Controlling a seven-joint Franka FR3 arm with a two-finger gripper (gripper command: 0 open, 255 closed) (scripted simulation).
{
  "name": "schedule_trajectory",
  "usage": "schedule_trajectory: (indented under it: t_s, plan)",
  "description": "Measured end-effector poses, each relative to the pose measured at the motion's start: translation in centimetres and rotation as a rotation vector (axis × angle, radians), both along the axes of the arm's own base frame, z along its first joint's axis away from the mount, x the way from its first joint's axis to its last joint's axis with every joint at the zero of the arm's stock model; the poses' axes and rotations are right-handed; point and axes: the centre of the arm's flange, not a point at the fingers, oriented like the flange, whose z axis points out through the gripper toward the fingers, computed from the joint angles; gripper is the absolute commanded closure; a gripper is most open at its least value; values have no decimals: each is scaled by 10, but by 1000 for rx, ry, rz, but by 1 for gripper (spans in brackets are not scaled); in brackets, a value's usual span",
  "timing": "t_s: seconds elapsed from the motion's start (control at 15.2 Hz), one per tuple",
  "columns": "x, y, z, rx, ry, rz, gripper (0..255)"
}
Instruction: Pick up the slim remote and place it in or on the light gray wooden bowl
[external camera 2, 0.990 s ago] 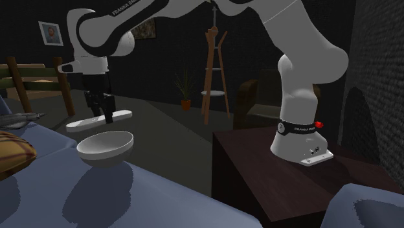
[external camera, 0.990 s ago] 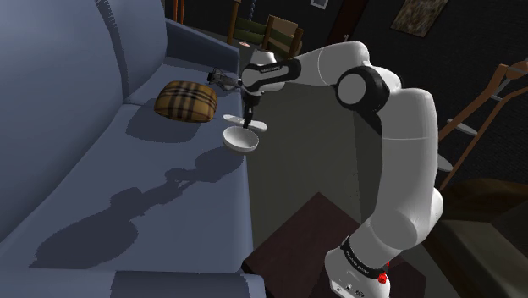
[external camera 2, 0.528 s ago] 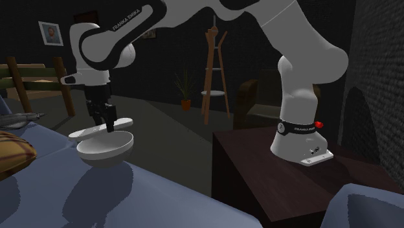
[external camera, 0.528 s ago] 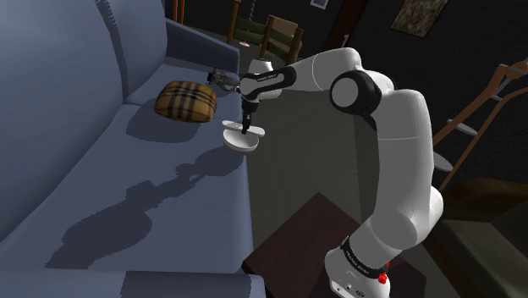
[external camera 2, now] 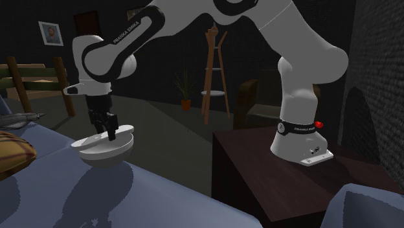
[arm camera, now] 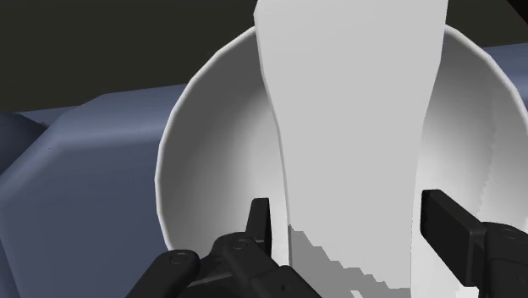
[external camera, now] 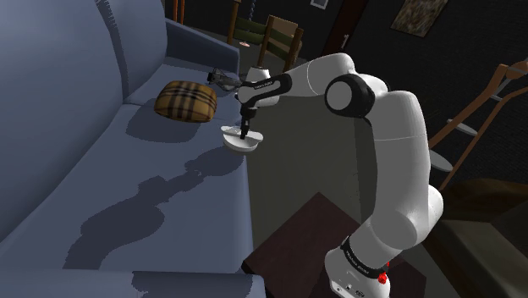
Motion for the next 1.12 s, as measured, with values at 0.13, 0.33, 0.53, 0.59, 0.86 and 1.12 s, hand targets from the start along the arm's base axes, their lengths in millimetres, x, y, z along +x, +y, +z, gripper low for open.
schedule_trajectory:
  t_s: [0.13,0.33,0.53,0.59,0.86,1.12]
  plan:
    - [0,0,-1,0,0,0,255]
    - [0,0,-1,0,0,0,0]
    - [0,0,-1,0,-1,0,0]
    - [0,0,0,0,-1,0,0]
    - [-1,1,13,0,-1,0,0]
    - [-1,0,47,0,-2,0,0]
